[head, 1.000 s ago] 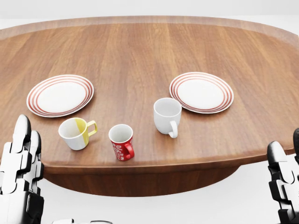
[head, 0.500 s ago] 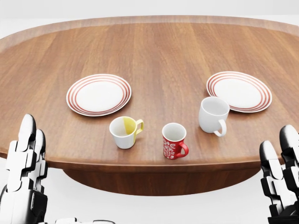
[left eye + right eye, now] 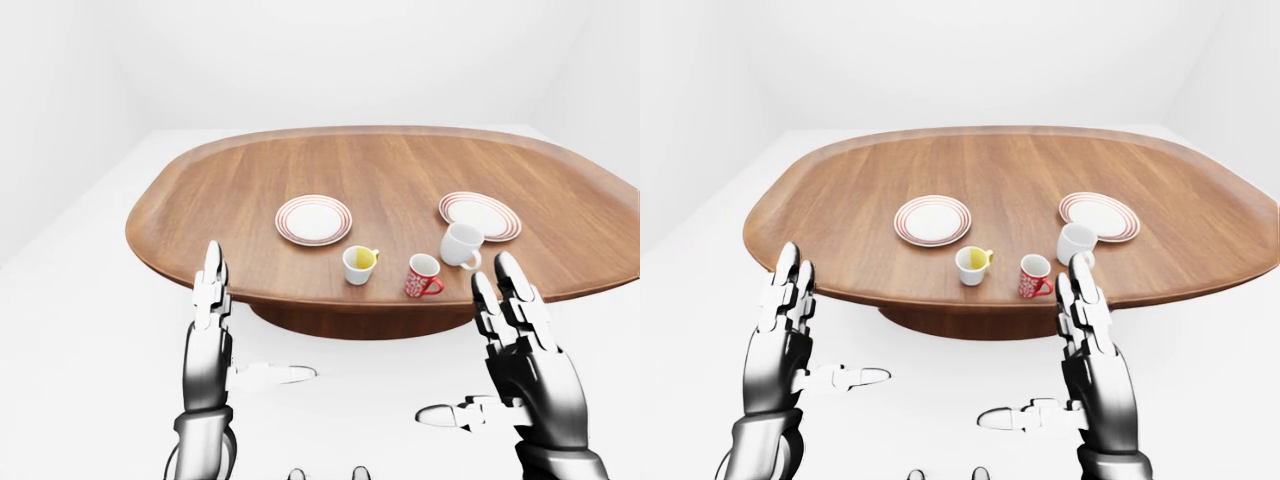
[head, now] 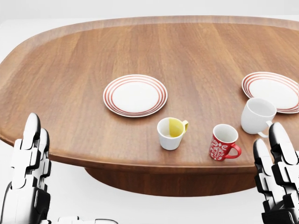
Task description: Put the red mug on the left plate.
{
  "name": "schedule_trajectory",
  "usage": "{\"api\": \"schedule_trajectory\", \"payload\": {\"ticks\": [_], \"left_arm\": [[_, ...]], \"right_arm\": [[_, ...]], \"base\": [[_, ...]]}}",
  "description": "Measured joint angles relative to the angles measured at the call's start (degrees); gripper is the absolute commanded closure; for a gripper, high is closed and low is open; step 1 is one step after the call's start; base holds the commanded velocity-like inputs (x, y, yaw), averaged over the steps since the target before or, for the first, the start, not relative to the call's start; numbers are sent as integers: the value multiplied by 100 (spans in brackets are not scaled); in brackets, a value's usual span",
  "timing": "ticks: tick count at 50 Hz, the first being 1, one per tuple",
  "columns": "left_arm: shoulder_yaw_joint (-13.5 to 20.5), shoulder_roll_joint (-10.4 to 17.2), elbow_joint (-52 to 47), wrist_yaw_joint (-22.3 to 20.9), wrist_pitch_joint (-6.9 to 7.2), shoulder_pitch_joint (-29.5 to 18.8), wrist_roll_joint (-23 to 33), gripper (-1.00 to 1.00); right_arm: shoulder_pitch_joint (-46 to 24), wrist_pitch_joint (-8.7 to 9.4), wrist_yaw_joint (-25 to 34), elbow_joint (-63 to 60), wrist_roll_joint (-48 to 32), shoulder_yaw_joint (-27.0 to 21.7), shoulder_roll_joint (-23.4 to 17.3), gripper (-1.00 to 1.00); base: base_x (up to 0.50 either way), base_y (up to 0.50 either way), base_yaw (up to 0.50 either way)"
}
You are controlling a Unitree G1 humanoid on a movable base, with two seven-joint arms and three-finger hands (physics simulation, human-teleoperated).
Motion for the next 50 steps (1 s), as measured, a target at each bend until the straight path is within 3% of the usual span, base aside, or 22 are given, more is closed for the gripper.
{"api": "schedule_trajectory", "payload": {"ticks": [22, 39, 50], "left_arm": [[-88, 26, 68, -3, 23, -62, 41, -100], [-176, 68, 32, 40, 6, -35, 78, -100], [-200, 82, 25, 55, 8, -33, 83, -100]], "right_arm": [[64, -92, 28, 5, 7, 250, -219, -100], [238, -281, 269, -90, 466, 538, -529, -100], [295, -273, 454, -144, 706, 531, -547, -100]], "base": [[27, 44, 0], [50, -3, 0], [50, -25, 0]]}}
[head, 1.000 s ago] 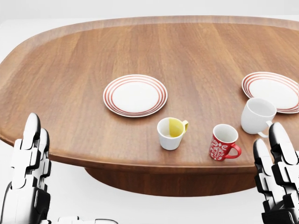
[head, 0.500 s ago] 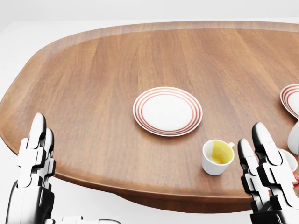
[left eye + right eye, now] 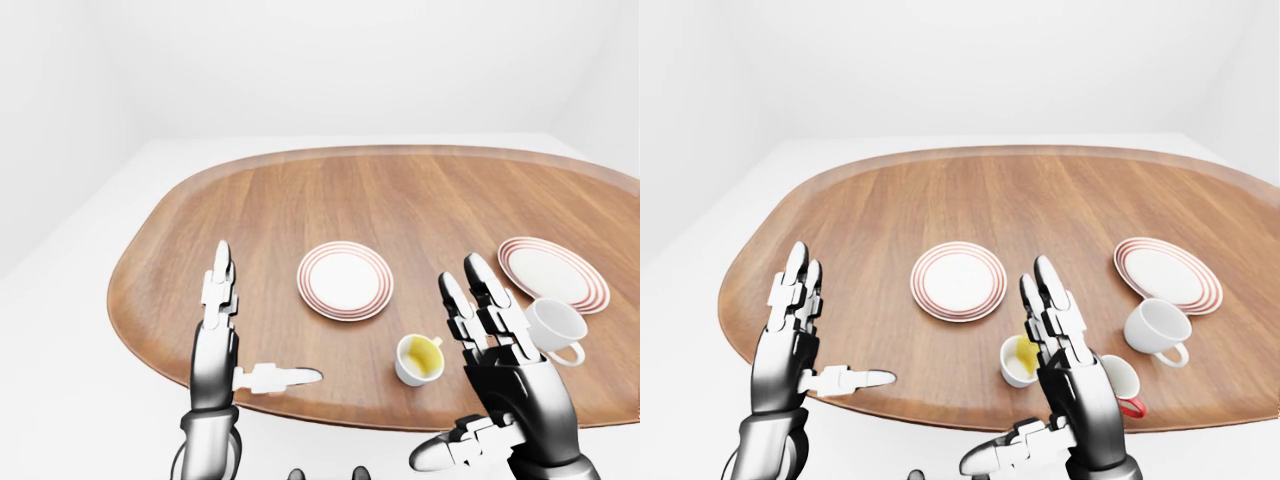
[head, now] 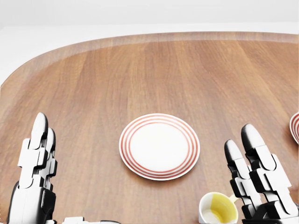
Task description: Put the red mug on the left plate.
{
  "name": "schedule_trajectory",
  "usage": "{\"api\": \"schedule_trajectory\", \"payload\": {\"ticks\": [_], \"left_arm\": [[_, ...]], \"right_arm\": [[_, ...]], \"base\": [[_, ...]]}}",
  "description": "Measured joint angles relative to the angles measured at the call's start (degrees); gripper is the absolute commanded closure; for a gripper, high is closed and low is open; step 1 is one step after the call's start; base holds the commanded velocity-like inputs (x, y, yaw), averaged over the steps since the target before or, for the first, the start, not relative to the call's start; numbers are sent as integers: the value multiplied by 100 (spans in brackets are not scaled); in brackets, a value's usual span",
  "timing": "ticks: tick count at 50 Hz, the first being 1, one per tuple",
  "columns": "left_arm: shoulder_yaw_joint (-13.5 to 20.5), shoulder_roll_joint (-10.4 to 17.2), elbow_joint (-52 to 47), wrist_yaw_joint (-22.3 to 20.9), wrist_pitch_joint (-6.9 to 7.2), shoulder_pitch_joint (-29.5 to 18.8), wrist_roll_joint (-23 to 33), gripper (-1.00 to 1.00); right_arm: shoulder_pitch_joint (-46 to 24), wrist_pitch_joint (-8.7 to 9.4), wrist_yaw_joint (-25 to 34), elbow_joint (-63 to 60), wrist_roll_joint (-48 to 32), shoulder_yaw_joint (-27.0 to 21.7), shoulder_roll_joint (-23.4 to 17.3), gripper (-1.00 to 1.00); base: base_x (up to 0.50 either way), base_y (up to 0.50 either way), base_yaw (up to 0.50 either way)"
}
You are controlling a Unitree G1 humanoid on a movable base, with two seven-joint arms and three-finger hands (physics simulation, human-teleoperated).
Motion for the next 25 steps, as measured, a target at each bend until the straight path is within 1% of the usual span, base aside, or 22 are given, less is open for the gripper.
{"api": "schedule_trajectory", "payload": {"ticks": [8, 13, 17, 25], "left_arm": [[4, -2, 28, -3, -5, -17, -6, -100], [-10, -4, 26, -6, 0, -20, 3, -100], [-12, -2, 32, -10, 6, -44, 0, -100], [-15, 0, 31, -22, 15, -41, -2, -100]], "right_arm": [[22, -52, 23, 7, -3, 25, -6, -100], [32, -104, 3, 26, -29, 30, -16, -100], [-7, -138, -42, 40, -109, 35, -9, -100], [-4, -167, -181, 56, -334, 101, -40, -100]], "base": [[50, -15, 0], [50, -2, 0], [50, 9, 0], [51, 18, 0]]}}
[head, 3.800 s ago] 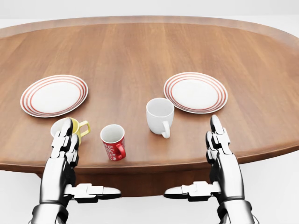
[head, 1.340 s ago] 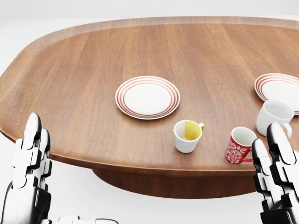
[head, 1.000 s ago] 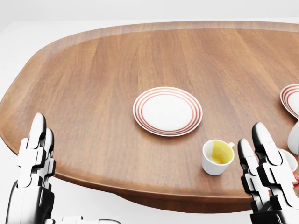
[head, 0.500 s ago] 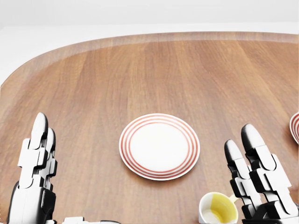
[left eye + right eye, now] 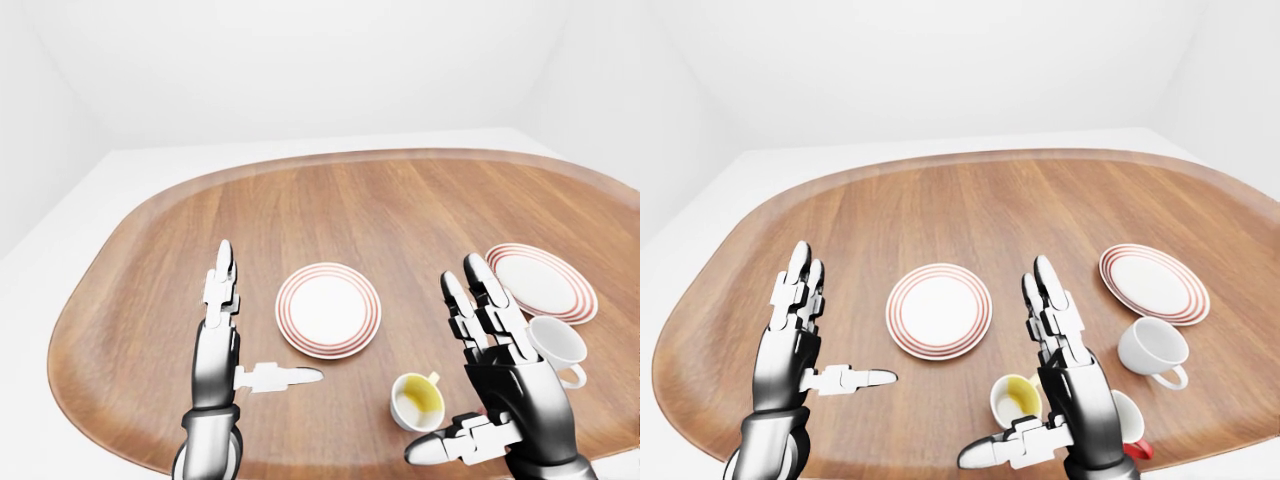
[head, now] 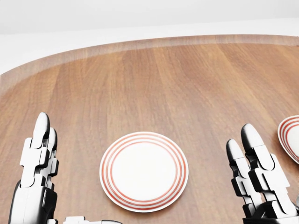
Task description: Put the red mug on the left plate.
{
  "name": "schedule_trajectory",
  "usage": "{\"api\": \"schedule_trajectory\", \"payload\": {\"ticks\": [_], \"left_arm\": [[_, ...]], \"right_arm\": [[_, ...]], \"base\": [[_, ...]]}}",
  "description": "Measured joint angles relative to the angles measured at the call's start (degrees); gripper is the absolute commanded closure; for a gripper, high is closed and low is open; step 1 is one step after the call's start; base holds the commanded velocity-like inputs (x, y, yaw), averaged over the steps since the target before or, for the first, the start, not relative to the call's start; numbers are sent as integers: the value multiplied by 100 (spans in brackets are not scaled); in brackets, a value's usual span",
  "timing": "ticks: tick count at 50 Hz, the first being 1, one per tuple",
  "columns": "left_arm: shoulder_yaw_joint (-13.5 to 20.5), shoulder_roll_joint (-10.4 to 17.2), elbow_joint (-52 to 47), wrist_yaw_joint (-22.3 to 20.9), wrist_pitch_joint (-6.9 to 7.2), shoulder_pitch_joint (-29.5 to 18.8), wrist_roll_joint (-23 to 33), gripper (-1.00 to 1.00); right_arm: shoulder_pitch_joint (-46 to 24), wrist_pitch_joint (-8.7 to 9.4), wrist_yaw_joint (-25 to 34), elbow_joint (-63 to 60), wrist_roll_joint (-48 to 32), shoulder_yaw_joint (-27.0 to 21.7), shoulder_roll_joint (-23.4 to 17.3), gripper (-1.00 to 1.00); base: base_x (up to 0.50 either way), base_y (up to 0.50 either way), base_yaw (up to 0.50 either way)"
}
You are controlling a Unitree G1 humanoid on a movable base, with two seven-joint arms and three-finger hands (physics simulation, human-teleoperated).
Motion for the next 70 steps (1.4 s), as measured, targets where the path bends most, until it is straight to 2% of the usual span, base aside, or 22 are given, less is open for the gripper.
{"api": "schedule_trajectory", "payload": {"ticks": [17, 28, 29, 31, 32, 33, 36, 41, 46, 48, 55, 65, 70], "left_arm": [[-2, -3, -7, -21, 32, -20, 2, -100], [-7, -6, 1, -22, 36, -29, 12, -100], [-8, -7, 0, -21, 39, -30, 14, -100], [-10, -7, 0, -18, 42, -32, 19, -100], [-11, -7, 5, -15, 40, -33, 22, -100], [-7, -8, 14, -12, 35, -35, 21, -100], [0, -14, 38, -3, 27, -45, 23, -100], [-1, -29, 98, 19, 31, -83, 47, -100], [6, -46, 167, 29, 49, -141, 66, -100], [9, -55, 209, 28, 55, -173, 73, -100], [14, -77, 282, 23, 76, -228, 96, -100], [38, -96, 344, 6, 98, -284, 99, -100], [38, -111, 374, -6, 122, -322, 112, -100]], "right_arm": [[43, -72, -149, -18, -228, 55, -54, -100], [-4, -24, -165, 10, -237, 37, -73, -100], [-38, 33, -156, -4, -222, 16, -74, -100], [-187, 259, -111, -94, -230, -90, -94, -100], [-322, 459, -91, -160, -276, -188, -116, -100], [-519, 737, -58, -226, -349, -326, -172, -100], [-1244, 740, 224, -358, -814, -724, -480, -100], [-2256, 740, 1085, -400, -2335, -950, -1071, -100], [-2778, 740, 1978, 69, -4024, -1273, -1420, -100], [-2885, 740, 2091, 345, -4667, -1511, -1551, -100], [-3153, 421, 2091, 1184, -6150, -2476, -1885, -100], [-3047, -260, 2091, 2111, -6988, -3378, -1973, -100], [-2762, -260, 2091, 2364, -7162, -3736, -1793, -100]], "base": [[52, 19, 0], [48, 17, 0], [0, 0, 0], [0, 0, 0], [0, 0, 0], [0, 0, 0], [0, 0, 0], [0, 0, 0], [0, 0, 0], [0, 0, 0], [0, 0, 0], [0, 0, 0], [0, 0, 0]]}}
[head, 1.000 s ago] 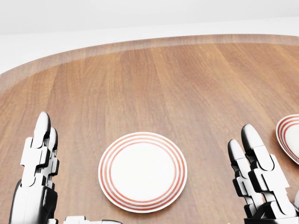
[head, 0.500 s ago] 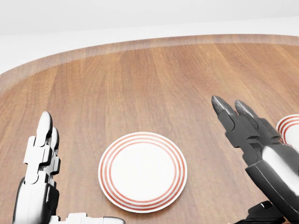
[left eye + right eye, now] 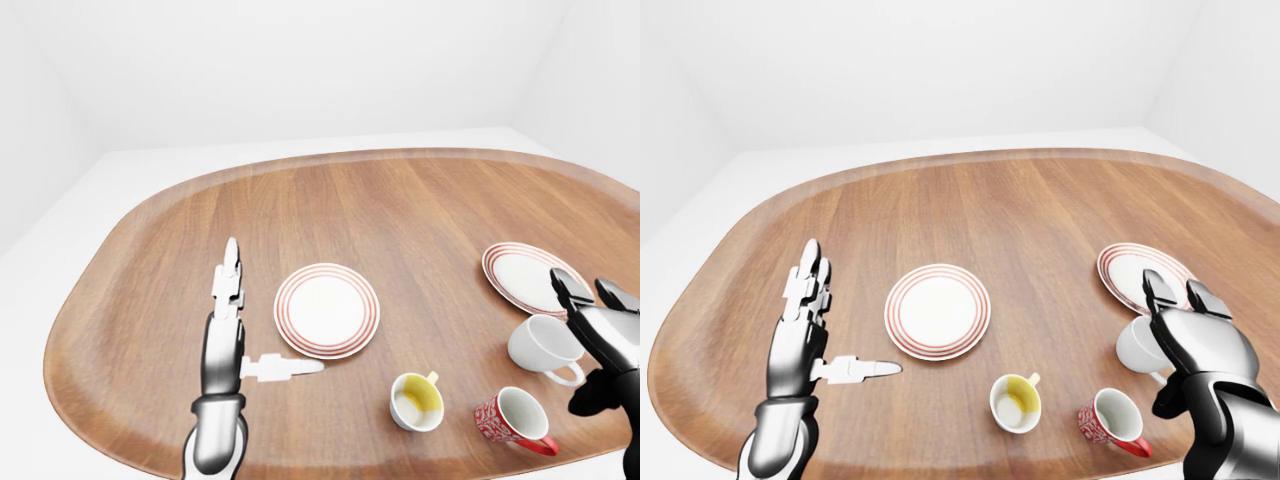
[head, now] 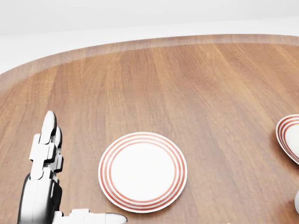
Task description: Put the red mug on the left plate.
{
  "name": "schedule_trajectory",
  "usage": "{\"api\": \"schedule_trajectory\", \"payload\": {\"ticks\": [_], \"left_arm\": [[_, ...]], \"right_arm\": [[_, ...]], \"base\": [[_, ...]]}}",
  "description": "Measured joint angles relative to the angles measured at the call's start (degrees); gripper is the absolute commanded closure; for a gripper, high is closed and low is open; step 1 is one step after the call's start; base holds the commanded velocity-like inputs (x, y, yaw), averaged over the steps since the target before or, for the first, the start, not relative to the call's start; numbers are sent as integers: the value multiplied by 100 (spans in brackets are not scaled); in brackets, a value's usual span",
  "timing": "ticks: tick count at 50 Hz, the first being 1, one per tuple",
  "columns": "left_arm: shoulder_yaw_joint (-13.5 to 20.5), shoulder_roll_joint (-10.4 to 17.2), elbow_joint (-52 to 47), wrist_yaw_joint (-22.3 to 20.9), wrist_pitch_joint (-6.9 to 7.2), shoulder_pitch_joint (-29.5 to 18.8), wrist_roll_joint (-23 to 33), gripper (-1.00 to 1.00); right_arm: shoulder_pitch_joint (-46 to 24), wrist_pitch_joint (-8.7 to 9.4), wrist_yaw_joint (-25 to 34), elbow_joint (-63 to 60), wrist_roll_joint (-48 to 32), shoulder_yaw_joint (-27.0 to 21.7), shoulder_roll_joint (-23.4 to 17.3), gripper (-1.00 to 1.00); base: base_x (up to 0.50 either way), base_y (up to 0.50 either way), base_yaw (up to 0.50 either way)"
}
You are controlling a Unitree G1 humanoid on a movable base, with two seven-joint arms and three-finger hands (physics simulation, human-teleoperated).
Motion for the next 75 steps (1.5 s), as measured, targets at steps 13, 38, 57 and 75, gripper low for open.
{"api": "schedule_trajectory", "payload": {"ticks": [13, 38, 57, 75], "left_arm": [[13, -19, -5, -27, 65, -48, 16, -100], [15, -22, -28, -44, 99, -61, 14, -100], [20, -3, -100, -19, 46, 34, -8, -100], [8, 12, -120, 4, 21, 67, -14, -100]], "right_arm": [[563, 0, 0, 302, 80, -686, 448, -100], [1060, 0, 0, 10, 726, -1577, 1157, -100], [887, 0, 0, 838, 83, -447, 1005, -100], [1061, 0, 0, 1291, -59, -216, 943, -100]], "base": [[0, 0, 0], [0, 0, 0], [0, 0, 0], [0, 0, 0]]}}
